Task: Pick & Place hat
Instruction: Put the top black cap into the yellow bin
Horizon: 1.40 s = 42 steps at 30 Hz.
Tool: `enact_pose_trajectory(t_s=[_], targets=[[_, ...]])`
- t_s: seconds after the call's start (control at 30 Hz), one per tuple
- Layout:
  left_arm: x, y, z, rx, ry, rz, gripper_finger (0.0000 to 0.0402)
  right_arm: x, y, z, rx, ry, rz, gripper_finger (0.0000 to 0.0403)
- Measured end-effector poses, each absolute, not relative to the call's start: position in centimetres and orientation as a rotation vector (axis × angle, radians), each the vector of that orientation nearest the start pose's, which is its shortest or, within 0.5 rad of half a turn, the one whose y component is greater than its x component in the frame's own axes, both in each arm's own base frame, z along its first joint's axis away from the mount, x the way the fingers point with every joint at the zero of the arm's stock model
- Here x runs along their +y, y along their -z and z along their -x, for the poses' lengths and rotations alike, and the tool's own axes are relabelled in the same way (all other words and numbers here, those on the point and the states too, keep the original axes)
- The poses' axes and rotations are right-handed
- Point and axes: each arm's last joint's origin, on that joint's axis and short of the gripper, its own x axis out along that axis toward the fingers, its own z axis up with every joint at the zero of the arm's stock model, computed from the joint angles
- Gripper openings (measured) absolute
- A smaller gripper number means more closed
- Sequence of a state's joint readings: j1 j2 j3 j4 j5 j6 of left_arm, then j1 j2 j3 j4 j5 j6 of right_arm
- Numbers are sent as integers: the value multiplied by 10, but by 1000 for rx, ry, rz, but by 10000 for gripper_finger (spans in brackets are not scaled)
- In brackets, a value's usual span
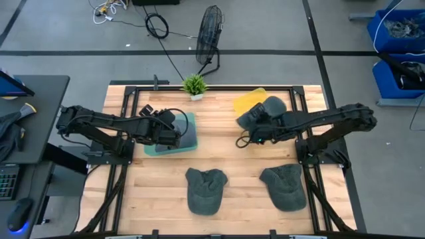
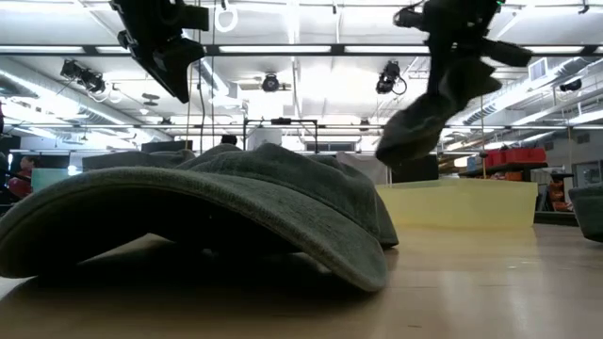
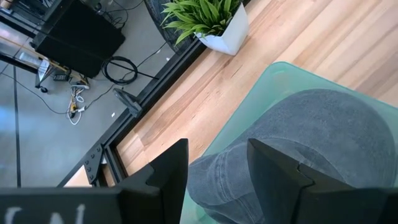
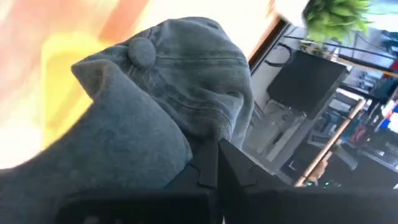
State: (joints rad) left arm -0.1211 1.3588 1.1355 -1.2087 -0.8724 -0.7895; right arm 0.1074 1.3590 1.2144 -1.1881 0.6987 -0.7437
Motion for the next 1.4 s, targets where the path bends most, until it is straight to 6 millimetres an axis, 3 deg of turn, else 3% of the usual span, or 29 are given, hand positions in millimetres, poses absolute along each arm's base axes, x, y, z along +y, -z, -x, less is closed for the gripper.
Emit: enact_pose_trajectory(t_s=[0.23, 0.4, 0.6, 0.73, 0.9, 1.1, 1.4], targets=[[-6, -280, -230, 919, -1041, -32, 169, -16, -300, -221, 1584, -115, 1204, 0], [-6, -280, -230, 916, -1041, -30, 169, -29, -294, -222, 1617, -201, 1256, 0], [-6, -281, -232, 890, -1048, -1, 169, -40, -260, -224, 1586, -443, 1353, 0], [-6, -281, -232, 885, -1051, 6, 169, -44, -234, -216, 1655, -625, 1516, 0], [-4, -281, -232, 884, -1058, 11, 169, -52, -215, -218, 1640, -561, 1552, 0], [7, -281, -232, 887, -1099, 31, 169, -56, -209, -229, 1492, -505, 1584, 8], [21, -281, -231, 892, -1156, 57, 169, -64, -215, -243, 1324, -213, 1390, 52]])
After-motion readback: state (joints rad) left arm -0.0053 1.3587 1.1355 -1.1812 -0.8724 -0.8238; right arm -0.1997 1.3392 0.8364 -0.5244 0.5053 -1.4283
